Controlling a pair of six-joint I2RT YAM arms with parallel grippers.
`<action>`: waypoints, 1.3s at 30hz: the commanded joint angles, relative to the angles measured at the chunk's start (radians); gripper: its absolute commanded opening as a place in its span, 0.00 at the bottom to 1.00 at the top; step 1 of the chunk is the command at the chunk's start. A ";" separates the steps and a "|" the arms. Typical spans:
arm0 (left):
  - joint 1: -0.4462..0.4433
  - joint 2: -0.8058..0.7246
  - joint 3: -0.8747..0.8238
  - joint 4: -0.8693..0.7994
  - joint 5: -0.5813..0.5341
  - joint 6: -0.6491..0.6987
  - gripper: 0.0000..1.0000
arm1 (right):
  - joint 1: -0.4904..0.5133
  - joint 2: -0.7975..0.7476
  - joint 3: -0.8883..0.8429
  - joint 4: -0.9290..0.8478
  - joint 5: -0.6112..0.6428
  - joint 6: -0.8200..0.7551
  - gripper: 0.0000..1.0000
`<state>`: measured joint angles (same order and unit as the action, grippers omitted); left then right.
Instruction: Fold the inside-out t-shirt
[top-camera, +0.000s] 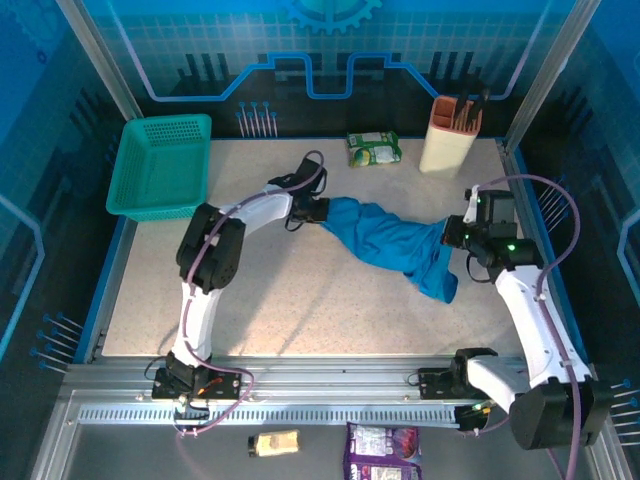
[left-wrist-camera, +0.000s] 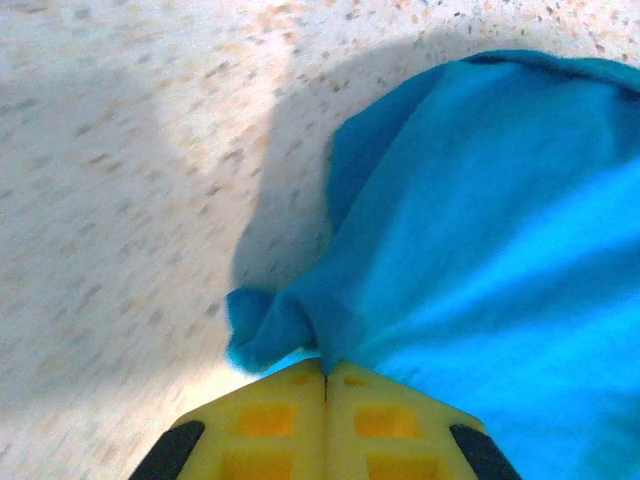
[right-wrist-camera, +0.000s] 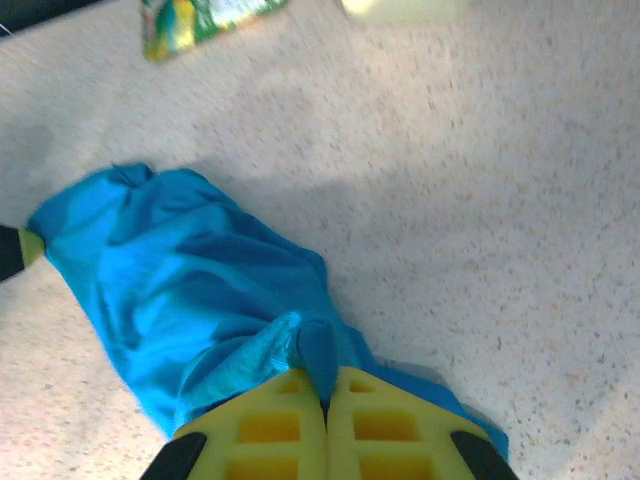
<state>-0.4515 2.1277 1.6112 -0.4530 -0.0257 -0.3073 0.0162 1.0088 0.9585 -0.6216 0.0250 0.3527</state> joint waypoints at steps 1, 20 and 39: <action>0.040 -0.320 -0.068 0.033 0.008 -0.012 0.00 | -0.015 -0.084 0.120 -0.082 -0.007 -0.033 0.00; 0.301 -0.748 -0.147 -0.108 0.208 -0.044 0.00 | -0.016 0.053 0.472 -0.155 -0.082 -0.107 0.00; 0.110 -0.549 -0.326 -0.026 0.228 -0.147 0.47 | 0.086 0.222 0.168 -0.149 -0.081 -0.061 0.50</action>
<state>-0.2840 1.5986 1.3712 -0.5289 0.1661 -0.3737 0.0479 1.2510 1.2057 -0.7467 -0.0349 0.2672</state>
